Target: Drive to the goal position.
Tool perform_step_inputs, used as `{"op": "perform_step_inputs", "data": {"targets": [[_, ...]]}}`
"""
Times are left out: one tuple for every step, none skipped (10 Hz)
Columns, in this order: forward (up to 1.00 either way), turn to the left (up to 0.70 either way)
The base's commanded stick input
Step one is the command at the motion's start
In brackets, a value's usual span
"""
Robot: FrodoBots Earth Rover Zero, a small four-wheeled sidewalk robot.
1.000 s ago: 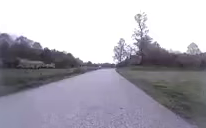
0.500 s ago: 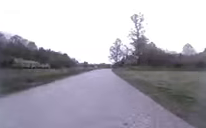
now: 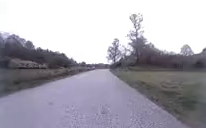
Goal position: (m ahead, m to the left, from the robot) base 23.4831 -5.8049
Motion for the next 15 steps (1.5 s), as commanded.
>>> {"op": "perform_step_inputs", "data": {"targets": [[1.00,0.00],[1.00,0.00],[1.00,0.00],[1.00,0.00],[1.00,0.00],[1.00,0.00],[1.00,0.00],[1.00,0.00],[1.00,0.00],[1.00,0.00],[1.00,0.00],[1.00,0.00],[1.00,0.00],[1.00,0.00],[1.00,0.00]]}}
